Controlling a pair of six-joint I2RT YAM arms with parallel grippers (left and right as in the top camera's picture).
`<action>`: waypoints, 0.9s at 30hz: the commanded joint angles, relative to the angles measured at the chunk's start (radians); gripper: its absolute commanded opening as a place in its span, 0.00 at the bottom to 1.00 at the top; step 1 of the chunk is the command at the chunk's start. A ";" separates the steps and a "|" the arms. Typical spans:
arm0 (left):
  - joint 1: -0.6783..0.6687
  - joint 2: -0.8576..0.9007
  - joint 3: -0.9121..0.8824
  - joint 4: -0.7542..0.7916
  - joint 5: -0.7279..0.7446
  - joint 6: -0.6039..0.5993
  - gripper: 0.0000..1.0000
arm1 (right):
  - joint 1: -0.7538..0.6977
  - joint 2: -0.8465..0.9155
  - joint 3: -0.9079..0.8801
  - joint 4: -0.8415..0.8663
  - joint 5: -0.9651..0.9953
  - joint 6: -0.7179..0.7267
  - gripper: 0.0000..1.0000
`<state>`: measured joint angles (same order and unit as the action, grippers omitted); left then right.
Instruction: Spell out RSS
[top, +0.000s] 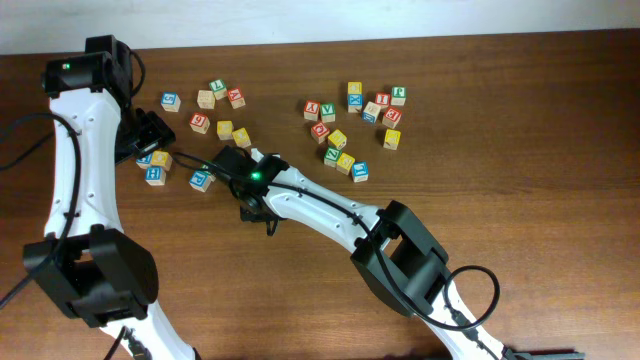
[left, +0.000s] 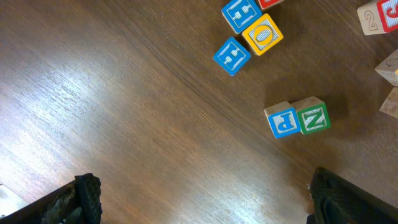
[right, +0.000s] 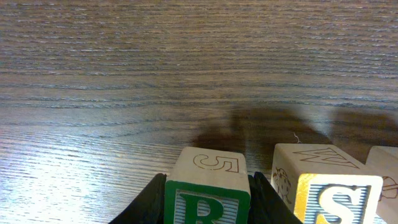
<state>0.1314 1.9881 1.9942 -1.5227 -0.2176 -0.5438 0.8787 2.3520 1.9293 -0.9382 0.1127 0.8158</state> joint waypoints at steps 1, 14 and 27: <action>0.003 -0.013 0.006 -0.001 -0.005 -0.017 0.99 | 0.003 0.011 -0.007 -0.008 0.019 0.009 0.26; 0.003 -0.013 0.006 -0.001 -0.005 -0.017 0.99 | -0.008 0.011 0.032 -0.013 0.019 0.008 0.33; 0.003 -0.013 0.006 0.000 -0.005 -0.017 0.99 | -0.076 0.011 0.300 -0.242 0.019 -0.042 0.41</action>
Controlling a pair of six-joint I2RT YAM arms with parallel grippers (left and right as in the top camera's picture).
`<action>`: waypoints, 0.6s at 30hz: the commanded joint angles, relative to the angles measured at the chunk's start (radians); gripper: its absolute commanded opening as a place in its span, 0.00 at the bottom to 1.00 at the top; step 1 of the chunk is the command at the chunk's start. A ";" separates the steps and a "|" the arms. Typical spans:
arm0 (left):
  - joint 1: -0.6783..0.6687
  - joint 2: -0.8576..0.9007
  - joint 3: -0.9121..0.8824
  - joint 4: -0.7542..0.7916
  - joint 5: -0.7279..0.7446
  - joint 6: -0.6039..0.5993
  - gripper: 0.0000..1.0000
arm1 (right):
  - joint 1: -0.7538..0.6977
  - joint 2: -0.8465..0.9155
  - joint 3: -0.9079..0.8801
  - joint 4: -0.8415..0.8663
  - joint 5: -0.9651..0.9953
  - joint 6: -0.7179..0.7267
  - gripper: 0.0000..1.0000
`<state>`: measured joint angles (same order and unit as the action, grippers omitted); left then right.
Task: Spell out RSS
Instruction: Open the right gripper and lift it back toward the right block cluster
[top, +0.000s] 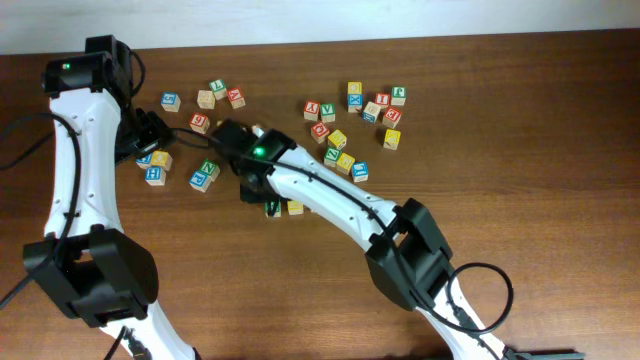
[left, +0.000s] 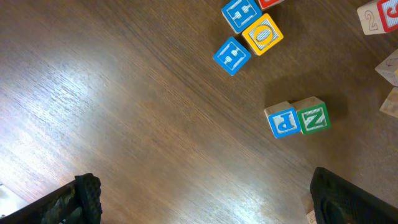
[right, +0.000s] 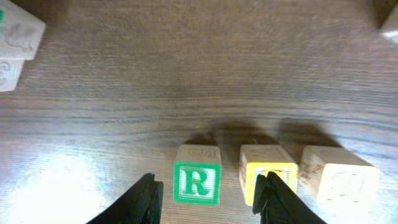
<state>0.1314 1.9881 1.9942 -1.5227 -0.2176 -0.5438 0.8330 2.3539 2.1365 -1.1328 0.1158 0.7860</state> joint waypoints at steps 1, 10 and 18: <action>0.003 -0.013 0.006 0.000 -0.005 -0.017 0.99 | -0.045 0.009 0.129 -0.083 0.016 -0.021 0.41; 0.003 -0.013 0.006 0.000 -0.005 -0.017 0.99 | -0.248 0.009 0.341 -0.460 0.019 -0.241 0.14; 0.003 -0.013 0.006 0.000 -0.005 -0.017 0.99 | -0.446 0.009 0.292 -0.561 -0.011 -0.337 0.04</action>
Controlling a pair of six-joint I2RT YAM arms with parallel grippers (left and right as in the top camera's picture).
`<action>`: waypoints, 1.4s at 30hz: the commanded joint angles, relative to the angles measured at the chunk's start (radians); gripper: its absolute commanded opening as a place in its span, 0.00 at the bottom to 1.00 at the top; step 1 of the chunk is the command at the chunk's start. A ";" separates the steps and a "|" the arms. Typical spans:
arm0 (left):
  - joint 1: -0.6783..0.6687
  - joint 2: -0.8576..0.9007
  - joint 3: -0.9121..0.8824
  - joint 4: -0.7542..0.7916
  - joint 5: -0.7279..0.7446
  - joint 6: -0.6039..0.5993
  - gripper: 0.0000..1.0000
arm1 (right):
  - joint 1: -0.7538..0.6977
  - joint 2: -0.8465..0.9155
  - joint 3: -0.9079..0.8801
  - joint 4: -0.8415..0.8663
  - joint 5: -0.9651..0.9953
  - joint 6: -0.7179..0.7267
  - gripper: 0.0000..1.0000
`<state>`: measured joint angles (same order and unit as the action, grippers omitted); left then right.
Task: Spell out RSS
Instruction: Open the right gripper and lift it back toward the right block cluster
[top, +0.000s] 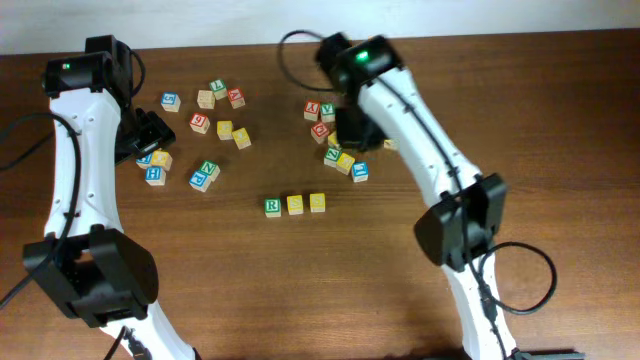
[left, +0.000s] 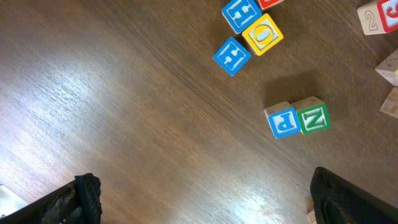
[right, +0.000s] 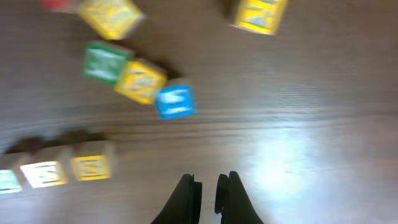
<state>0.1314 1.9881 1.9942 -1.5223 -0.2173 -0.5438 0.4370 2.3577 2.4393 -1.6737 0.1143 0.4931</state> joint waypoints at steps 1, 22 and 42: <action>0.003 -0.013 0.006 -0.001 -0.005 -0.017 0.99 | -0.076 0.005 -0.010 -0.026 -0.010 -0.045 0.04; 0.003 -0.013 0.006 0.146 0.105 -0.017 0.99 | -0.137 -0.586 -0.473 0.083 0.036 -0.093 0.05; -0.281 -0.007 -0.306 0.218 0.019 0.089 0.84 | -0.134 -0.584 -0.745 0.397 -0.034 -0.097 0.49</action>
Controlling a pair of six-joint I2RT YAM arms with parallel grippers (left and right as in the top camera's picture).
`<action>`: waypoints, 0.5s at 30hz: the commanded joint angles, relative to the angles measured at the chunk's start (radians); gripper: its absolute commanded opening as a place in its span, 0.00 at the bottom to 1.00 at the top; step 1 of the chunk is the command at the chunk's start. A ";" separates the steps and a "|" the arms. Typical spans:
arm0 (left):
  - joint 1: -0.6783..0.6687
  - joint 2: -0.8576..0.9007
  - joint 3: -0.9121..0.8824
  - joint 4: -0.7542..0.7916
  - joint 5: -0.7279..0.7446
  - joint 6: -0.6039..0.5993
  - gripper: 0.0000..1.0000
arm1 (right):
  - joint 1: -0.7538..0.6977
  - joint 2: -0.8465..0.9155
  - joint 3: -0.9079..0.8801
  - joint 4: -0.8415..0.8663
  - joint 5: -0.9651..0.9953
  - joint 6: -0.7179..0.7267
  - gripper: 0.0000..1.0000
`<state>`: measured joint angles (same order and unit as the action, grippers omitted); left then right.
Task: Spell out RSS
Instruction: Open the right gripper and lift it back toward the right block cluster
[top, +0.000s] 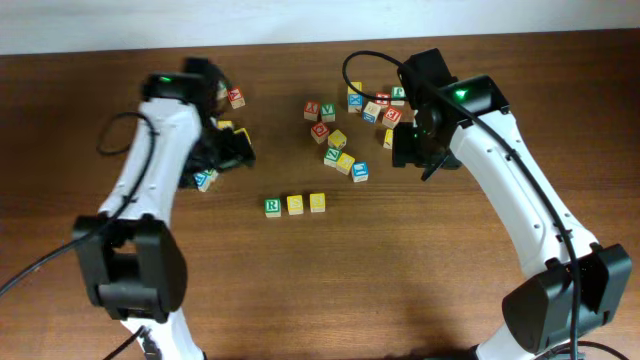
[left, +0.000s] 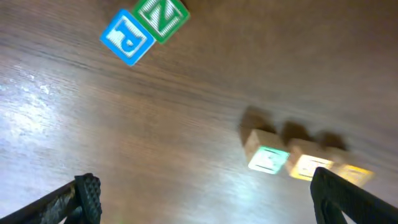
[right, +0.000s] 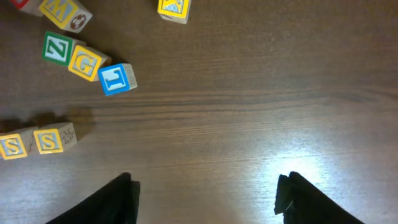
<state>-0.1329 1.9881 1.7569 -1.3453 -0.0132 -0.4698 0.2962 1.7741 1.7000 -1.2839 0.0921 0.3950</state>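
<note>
Three blocks stand in a row mid-table: a green R (top: 273, 206), a yellow S (top: 295, 205) and a second yellow S (top: 317, 203). The left wrist view shows the row blurred, with the R (left: 268, 159) leftmost. In the right wrist view only the two S blocks (right: 53, 138) appear, at the left edge. My left gripper (top: 232, 150) hovers up and left of the row, open and holding nothing (left: 205, 199). My right gripper (top: 412, 148) hangs to the right of the row, also open and holding nothing (right: 208, 199).
Loose letter blocks lie in a cluster at the back right (top: 350, 110), among them a blue block (right: 118, 78), a yellow G (right: 86, 62) and a green Z (right: 57, 48). A blue P (left: 127, 38) and green Z (left: 161, 14) lie left; more blocks (top: 225, 95) sit behind.
My left arm has swung from the far left cluster toward the middle, bringing the row into its view. My right gripper, then shut, is now open and further right.
My right gripper stood around the R block on the table beside an S. Then it was open above a finished row of R, S, S. Later it was shut, over by the right cluster, and now it is open. The left arm stayed still until this moment.
</note>
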 joint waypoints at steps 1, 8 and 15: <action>-0.016 -0.007 -0.080 0.052 -0.188 0.015 0.65 | 0.006 0.000 -0.010 0.018 -0.002 -0.002 0.38; 0.061 -0.007 -0.124 0.087 -0.079 0.016 0.00 | -0.005 0.001 -0.165 0.198 -0.142 -0.135 0.04; 0.071 -0.007 -0.325 0.325 0.290 0.290 0.00 | -0.005 0.059 -0.286 0.402 -0.433 -0.197 0.04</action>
<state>-0.0551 1.9881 1.5173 -1.0790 0.0799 -0.3027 0.2951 1.7916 1.4422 -0.9142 -0.1841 0.2310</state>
